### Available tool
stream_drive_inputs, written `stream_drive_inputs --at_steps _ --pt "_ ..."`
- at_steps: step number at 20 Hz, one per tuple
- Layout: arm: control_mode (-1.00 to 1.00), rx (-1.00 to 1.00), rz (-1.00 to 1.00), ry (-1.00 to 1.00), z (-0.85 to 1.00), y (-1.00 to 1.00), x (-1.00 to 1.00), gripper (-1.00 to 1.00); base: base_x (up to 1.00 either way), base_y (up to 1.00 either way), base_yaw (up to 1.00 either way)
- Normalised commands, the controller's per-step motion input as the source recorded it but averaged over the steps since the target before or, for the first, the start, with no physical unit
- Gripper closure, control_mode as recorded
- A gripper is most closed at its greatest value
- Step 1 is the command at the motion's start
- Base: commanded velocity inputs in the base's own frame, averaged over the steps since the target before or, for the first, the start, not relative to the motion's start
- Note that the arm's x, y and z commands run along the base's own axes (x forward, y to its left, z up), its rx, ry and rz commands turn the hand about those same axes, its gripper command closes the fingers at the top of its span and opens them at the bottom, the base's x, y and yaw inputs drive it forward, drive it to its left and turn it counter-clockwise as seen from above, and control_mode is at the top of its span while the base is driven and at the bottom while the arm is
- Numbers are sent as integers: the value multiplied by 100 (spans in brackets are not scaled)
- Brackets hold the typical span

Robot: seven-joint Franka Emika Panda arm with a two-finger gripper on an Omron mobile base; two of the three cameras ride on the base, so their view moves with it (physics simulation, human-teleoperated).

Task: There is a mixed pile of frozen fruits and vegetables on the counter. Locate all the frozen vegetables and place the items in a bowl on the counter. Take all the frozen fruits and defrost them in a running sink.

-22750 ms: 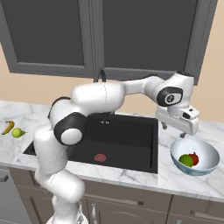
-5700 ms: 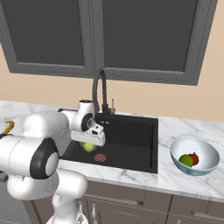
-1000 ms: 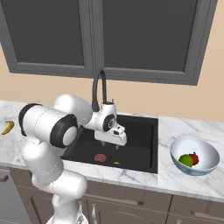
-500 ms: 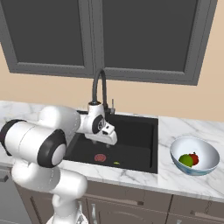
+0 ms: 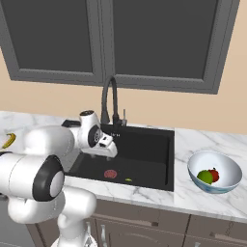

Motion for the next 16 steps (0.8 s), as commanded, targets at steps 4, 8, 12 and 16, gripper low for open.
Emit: stream_drive_inputs --at_steps 4,8,12,16 --pt "-100 -1 10 0 21 49 -3 -100 0 0 0" --pt "-100 0 9 0 17 48 -5 -100 0 0 0" --pt "-100 0 8 0 11 48 -2 -100 0 0 0" --pt "-100 2 7 1 3 51 0 -100 0 0 0"
